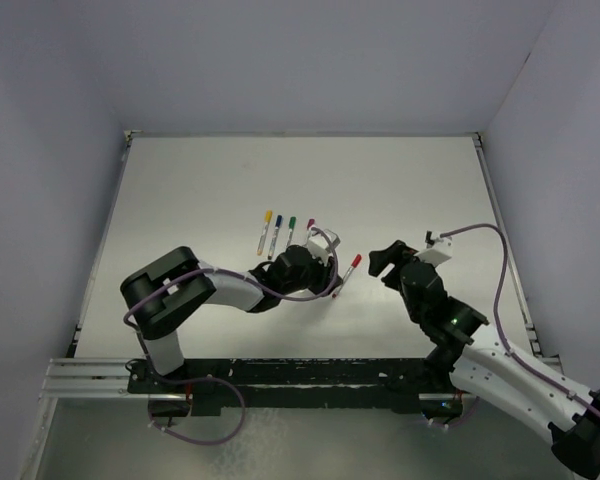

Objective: Insert the pens into the pen caps

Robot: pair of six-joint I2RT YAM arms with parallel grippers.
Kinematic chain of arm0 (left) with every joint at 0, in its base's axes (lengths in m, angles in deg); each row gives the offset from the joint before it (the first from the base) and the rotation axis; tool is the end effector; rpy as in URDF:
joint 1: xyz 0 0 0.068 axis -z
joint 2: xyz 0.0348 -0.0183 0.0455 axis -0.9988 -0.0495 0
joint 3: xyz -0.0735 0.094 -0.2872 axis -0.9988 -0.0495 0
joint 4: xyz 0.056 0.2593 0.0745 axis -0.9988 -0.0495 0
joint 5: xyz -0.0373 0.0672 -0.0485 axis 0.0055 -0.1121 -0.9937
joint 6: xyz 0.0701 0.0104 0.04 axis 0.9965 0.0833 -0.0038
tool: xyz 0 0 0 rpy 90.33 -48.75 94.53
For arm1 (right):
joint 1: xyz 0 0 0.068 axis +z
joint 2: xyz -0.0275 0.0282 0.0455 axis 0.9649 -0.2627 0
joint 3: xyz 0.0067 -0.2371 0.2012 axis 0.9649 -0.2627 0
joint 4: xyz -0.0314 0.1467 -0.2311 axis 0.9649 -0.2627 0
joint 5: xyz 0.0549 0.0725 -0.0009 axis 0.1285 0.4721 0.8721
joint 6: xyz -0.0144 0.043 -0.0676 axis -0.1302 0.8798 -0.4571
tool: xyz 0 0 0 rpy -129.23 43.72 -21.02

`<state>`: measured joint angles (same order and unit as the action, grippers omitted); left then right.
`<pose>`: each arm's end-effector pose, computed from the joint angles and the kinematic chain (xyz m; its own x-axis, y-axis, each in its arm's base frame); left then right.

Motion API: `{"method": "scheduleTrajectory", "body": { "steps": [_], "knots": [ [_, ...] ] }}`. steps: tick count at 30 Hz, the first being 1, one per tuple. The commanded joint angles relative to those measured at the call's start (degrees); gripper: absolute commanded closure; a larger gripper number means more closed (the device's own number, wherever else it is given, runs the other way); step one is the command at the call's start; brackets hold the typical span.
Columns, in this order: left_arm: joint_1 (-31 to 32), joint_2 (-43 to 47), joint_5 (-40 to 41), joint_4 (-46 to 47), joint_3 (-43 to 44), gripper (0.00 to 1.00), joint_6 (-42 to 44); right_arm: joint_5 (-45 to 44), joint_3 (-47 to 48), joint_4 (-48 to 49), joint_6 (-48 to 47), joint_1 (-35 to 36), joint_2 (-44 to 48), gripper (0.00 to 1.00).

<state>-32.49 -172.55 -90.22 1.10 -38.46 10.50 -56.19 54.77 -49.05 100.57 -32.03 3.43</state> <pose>0.2251 -0.3224 0.1575 -0.5537 0.0700 -0.8297 0.6665 0.6345 -0.3913 0.1536 0.0866 0.2469 -0.2814 0.5944 -0.7533 0.0950 0.7985 0.5945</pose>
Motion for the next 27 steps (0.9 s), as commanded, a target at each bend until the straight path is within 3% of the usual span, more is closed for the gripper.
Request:
{"method": "scheduleTrajectory", "body": {
  "steps": [1, 19, 27],
  "knots": [
    [1.9, -1.4, -0.1, -3.0, 5.3, 0.6, 2.7, -6.1, 1.2, 0.1, -0.1, 0.2, 5.5, 0.25],
    [3.7, -9.5, 13.5, -20.3, 17.6, 0.54, 4.3, -3.6, -0.9, 4.4, -4.5, 0.2, 8.5, 0.27],
    [3.9, -11.5, 19.0, -26.4, 19.8, 0.84, 4.0, -4.5, -0.3, 4.1, -4.9, 0.1, 8.7, 0.27]
  ]
}}
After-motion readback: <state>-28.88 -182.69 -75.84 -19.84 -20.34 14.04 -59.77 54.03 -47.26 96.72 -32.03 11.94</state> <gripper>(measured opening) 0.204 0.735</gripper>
